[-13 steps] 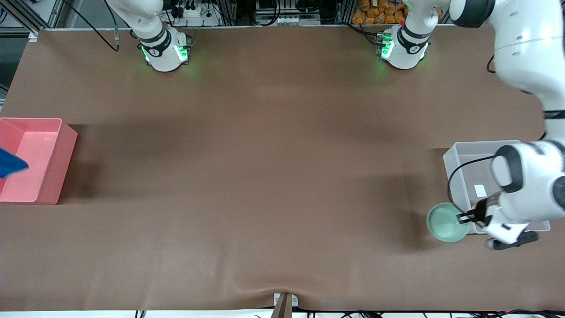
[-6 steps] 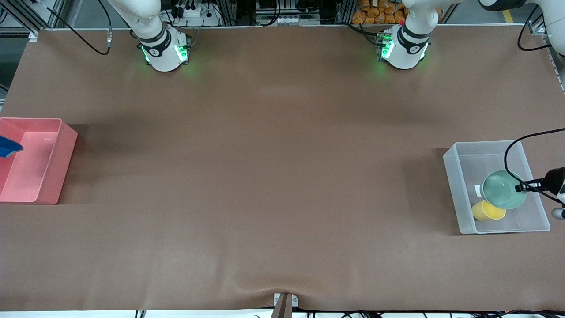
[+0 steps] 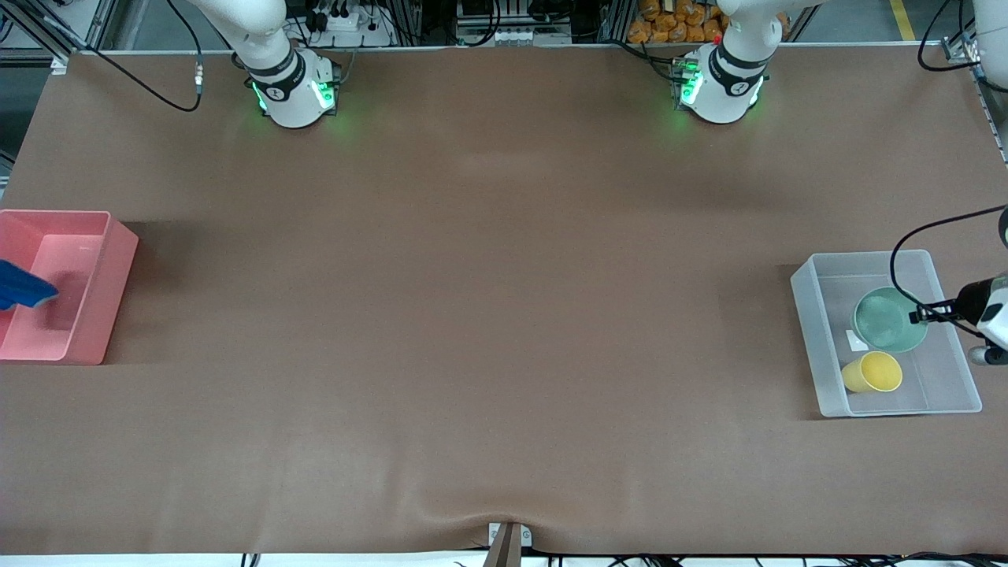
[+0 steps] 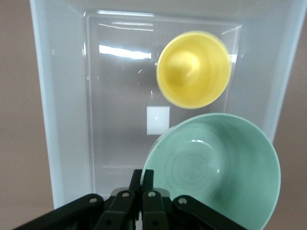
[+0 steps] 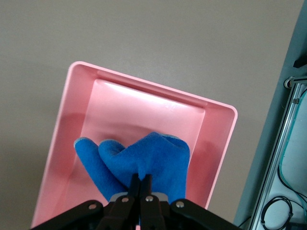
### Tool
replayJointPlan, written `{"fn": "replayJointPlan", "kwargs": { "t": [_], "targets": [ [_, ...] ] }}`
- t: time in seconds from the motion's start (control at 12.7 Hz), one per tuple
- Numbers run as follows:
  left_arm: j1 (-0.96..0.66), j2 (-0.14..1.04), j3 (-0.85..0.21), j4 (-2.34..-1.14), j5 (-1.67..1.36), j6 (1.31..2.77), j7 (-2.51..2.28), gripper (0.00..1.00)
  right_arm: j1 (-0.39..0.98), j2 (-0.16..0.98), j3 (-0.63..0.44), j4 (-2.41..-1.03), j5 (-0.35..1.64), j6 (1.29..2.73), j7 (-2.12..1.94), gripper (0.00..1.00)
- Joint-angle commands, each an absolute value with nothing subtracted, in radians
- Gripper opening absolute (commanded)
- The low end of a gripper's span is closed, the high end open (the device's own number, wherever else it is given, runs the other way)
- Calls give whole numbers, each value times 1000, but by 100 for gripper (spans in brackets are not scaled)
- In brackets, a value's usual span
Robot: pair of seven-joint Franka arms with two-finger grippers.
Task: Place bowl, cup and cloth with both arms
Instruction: 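Lower the green bowl into the clear bin and open the left gripper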
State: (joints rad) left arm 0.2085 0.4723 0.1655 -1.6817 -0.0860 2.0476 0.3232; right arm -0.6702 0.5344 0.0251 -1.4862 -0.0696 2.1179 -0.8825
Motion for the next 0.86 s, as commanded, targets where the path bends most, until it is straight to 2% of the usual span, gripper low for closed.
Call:
{"fn": "replayJointPlan", "kwargs": {
  "t": [0.0, 0.39, 0.47, 0.55, 0.63, 0.79],
  "targets": [
    [222, 396, 161, -1848, -72, 2188, 351, 0, -692, 595, 41, -1465, -61, 2279, -942, 0],
    [222, 407, 160, -1951, -83, 2335, 368, 0, -701, 630, 41, -1465, -60, 2310, -957, 0],
    [224, 408, 160, -1960, -83, 2344, 371, 0, -703, 634, 41, -1465, -60, 2310, -957, 9],
    [224, 414, 160, -1980, -83, 2380, 382, 0, -703, 634, 41, -1465, -61, 2309, -956, 42],
    [224, 423, 158, -1994, -84, 2417, 385, 0, -704, 634, 43, -1465, -57, 2309, -948, 99],
    [224, 433, 160, -2000, -84, 2428, 396, 0, -716, 634, 43, -1466, -2, 2298, -945, 100]
  ]
}}
